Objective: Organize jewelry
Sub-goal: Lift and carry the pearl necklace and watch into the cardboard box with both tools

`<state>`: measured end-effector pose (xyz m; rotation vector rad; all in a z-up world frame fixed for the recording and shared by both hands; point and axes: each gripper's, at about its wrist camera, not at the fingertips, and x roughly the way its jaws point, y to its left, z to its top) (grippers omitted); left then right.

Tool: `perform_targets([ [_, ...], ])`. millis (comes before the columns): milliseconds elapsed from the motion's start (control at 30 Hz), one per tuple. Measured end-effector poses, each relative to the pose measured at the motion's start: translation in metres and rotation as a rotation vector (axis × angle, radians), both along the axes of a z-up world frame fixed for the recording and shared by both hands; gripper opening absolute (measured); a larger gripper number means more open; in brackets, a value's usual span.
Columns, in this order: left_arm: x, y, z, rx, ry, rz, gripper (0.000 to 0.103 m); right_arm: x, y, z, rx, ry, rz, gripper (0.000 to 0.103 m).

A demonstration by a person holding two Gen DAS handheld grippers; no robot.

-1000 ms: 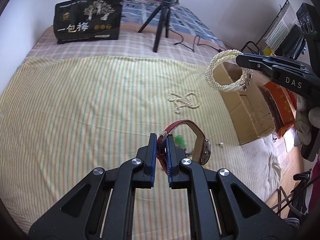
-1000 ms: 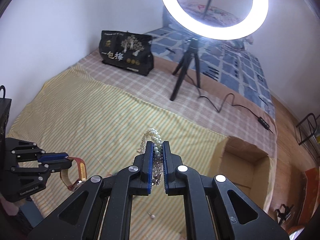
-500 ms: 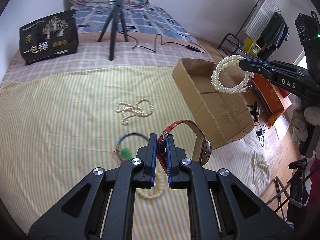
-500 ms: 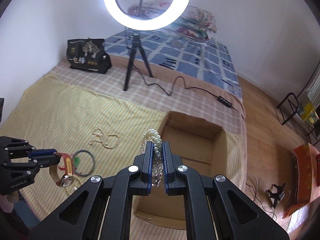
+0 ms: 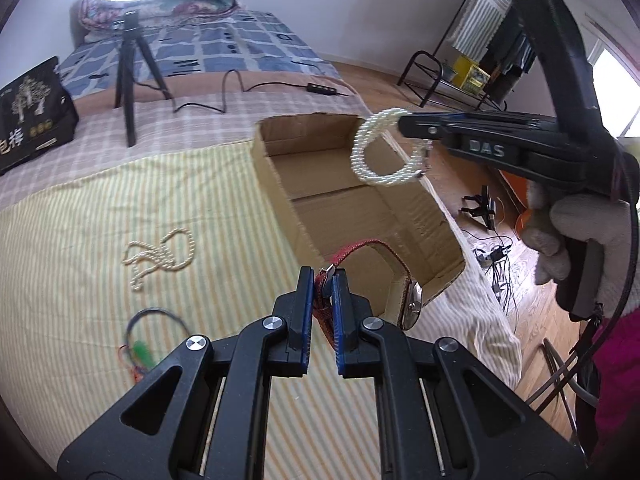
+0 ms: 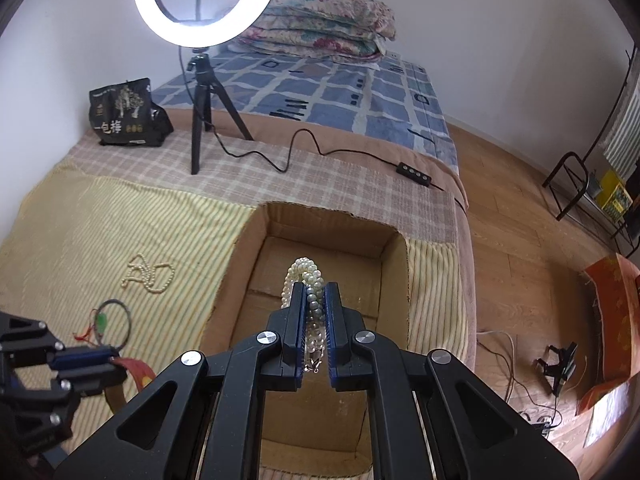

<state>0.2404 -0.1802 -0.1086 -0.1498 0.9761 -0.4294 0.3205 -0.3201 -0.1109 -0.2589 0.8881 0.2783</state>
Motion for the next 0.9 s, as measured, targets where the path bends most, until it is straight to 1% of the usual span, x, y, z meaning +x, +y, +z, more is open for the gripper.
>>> perform_targets([
  [133, 0.008, -0.023, -0.008, 0.005, 0.009, -0.022, 0.007, 0.014, -0.008, -0.012, 0.013, 0.017, -0.01, 0.007],
  [333, 0.016, -0.045, -0.019, 0.018, 0.024, -0.04, 0.007, 0.036, -0.017, -0.028, 0.033, 0.042, -0.019, 0.007],
  [633, 0.023, -0.057, -0.032, 0.029, 0.04, -0.054, 0.007, 0.053, -0.026, -0.043, 0.08, 0.073, -0.038, 0.007],
  [733, 0.023, -0.058, -0.032, 0.025, 0.042, -0.06, 0.007, 0.055, -0.026, -0.044, 0.082, 0.077, -0.036, 0.01],
  [767, 0.023, -0.059, -0.032, 0.026, 0.042, -0.061, 0.009, 0.055, -0.027, -0.043, 0.085, 0.074, -0.035, 0.01],
  [833, 0.024, -0.058, -0.031, 0.027, 0.039, -0.057, 0.012, 0.056, -0.028, -0.04, 0.09, 0.066, -0.049, 0.018],
  [867, 0.022, -0.058, -0.03, 0.026, 0.036, -0.057, 0.014, 0.056, -0.029, -0.039, 0.092, 0.062, -0.057, 0.027],
  [900, 0.021, -0.058, -0.029, 0.029, 0.032, -0.056, 0.017, 0.056, -0.03, -0.038, 0.096, 0.057, -0.057, 0.033],
])
